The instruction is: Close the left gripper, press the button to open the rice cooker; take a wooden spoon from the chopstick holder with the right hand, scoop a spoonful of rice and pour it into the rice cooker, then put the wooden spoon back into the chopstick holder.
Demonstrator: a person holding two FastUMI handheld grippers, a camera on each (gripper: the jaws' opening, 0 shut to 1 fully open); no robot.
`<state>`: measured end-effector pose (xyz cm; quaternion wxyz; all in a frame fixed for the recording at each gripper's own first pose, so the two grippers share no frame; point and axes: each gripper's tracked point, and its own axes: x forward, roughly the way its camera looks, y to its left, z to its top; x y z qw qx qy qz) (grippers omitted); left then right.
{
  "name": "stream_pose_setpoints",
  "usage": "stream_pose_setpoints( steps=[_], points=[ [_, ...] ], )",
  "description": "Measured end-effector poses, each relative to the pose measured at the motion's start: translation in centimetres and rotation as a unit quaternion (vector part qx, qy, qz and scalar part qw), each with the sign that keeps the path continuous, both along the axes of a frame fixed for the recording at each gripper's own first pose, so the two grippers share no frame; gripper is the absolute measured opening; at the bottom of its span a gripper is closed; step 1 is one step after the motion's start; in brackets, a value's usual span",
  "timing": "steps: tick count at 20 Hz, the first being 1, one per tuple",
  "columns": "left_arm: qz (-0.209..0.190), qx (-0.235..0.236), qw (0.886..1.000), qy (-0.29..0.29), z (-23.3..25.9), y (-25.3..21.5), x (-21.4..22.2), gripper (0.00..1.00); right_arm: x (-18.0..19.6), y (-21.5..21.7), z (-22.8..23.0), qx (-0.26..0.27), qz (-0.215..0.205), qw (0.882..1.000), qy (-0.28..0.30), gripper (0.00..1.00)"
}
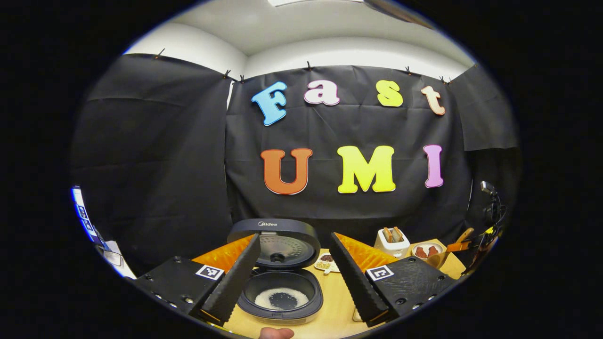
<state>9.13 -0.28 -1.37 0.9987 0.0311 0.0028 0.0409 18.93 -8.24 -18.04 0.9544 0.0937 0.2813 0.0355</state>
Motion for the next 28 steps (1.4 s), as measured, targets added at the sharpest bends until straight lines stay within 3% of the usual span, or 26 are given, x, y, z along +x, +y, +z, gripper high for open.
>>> stream_pose_setpoints(
  steps=[5, 9, 13, 18, 21, 24, 28],
  points=[
    [-0.025, 0.020, 0.999, 0.004, -0.7, 3.5, -2.9, 0.94, -3.6, 7.4, -1.6, -0.003, 0.033, 0.999, 0.025, 0.10],
    [-0.037, 0.025, 0.999, 0.007, -1.3, 5.9, -5.3, 0.94, -5.4, 7.7, -6.5, -0.079, 0.016, 0.994, 0.074, 0.10],
    [-0.040, 0.014, 0.999, 0.008, -1.7, 7.6, -6.7, 0.94, -5.8, 6.7, -10.1, -0.183, 0.019, 0.978, 0.098, 0.09],
    [-0.031, 0.001, 0.999, 0.012, -2.2, 9.6, -7.6, 0.95, -5.6, 6.6, -12.5, -0.258, 0.013, 0.960, 0.107, 0.10],
    [-0.023, -0.001, 1.000, 0.015, -2.4, 10.5, -8.2, 0.95, -5.7, 9.1, -14.1, -0.227, 0.021, 0.967, 0.116, 0.10],
    [-0.014, -0.004, 1.000, 0.025, -2.7, 11.2, -8.2, 0.95, -5.8, 12.3, -15.5, -0.133, 0.022, 0.982, 0.132, 0.10],
    [-0.004, -0.016, 1.000, 0.024, -2.4, 11.9, -8.2, 0.95, -5.8, 15.5, -15.3, -0.034, 0.021, 0.987, 0.155, 0.10]
  ],
)
